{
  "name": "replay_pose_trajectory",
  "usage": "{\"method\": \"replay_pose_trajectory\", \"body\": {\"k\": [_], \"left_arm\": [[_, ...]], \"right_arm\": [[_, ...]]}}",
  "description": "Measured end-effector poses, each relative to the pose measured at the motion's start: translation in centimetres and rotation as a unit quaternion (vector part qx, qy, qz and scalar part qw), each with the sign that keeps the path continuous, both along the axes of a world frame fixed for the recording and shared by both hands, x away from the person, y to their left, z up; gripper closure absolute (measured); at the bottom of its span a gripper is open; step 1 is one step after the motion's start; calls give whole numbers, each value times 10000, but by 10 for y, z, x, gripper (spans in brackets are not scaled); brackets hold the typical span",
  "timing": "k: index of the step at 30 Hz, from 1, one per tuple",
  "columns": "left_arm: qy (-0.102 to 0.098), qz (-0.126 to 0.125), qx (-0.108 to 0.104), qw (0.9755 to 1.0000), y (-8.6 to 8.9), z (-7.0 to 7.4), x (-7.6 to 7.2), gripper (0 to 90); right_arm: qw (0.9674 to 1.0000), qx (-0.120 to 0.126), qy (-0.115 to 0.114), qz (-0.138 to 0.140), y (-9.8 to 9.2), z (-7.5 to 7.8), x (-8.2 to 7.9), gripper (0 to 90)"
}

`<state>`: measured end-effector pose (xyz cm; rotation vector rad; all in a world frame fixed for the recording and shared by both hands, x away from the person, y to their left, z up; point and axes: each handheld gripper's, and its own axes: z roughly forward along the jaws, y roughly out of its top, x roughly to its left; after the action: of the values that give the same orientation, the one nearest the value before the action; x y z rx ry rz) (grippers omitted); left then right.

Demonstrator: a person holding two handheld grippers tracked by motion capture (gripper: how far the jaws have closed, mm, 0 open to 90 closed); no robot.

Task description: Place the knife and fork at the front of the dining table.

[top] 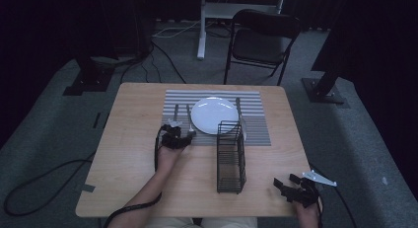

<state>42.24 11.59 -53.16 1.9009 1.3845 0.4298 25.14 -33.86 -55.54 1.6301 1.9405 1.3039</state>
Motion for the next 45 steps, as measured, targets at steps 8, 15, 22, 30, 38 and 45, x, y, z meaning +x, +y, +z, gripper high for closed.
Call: {"method": "replay_pose_trajectory", "body": {"k": [8,15,22,30,38,45], "left_arm": [[-31,-60,2,10000,-19,-5,6,430],[-72,94,84,9999,-24,-9,9,418],[-108,252,248,9993,-11,-8,4,424],[-118,-7,17,9999,-11,0,-9,378],[-122,-365,95,9992,-9,4,-27,184],[-546,-432,172,9974,-2,3,-46,184]], "right_arm": [[10000,3,4,-1,0,0,0,143],[10000,18,-2,3,-1,0,0,143],[10000,5,-5,6,0,0,0,143],[10000,4,0,-3,0,0,0,143],[10000,-9,-10,1,0,0,-1,143],[10000,-18,-18,-4,0,0,-1,143]]}}
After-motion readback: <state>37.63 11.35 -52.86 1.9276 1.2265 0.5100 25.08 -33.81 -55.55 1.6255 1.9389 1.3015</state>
